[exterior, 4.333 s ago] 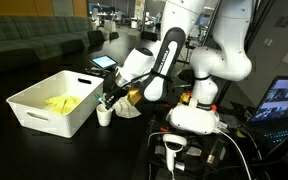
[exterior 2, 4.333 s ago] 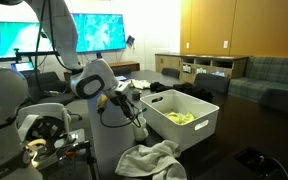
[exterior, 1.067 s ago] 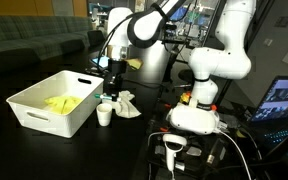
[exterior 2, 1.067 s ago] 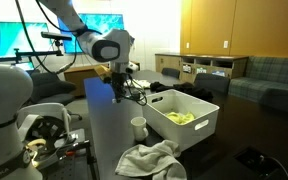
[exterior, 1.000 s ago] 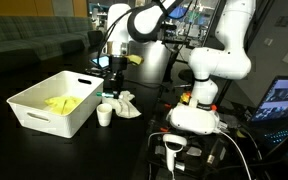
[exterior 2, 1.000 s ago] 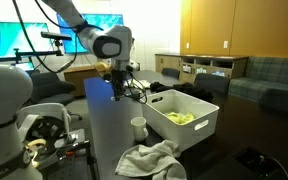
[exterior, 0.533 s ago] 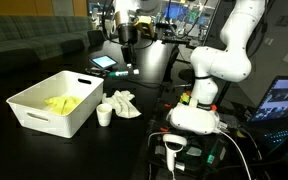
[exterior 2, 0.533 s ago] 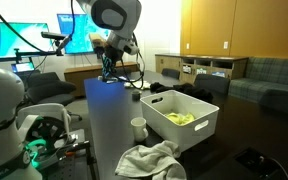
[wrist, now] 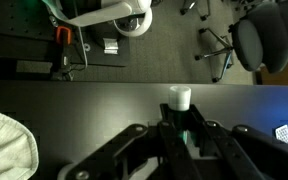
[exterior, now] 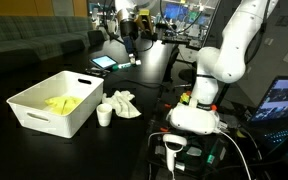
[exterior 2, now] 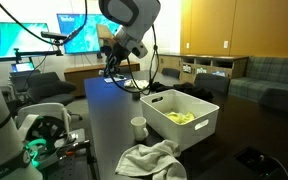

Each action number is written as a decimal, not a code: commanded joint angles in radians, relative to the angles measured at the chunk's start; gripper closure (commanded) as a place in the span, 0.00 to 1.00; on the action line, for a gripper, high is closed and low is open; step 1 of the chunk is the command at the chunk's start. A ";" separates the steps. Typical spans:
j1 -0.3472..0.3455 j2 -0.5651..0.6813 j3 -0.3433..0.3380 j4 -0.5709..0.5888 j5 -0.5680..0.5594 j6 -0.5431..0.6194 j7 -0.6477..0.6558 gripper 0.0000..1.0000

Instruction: Pick up the cloths from the table and put them in the box, then pick up the marker and seal tape and put them in the cup

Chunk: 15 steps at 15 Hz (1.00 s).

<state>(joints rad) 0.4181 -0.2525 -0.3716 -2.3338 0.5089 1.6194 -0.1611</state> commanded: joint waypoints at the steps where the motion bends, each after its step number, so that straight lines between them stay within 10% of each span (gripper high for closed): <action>1: -0.167 0.178 0.123 0.127 0.116 -0.129 -0.100 0.95; 15: -0.295 0.413 0.389 0.350 0.031 -0.013 0.656 0.95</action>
<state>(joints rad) 0.1434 0.0861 -0.0106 -2.0744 0.5535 1.6560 0.3816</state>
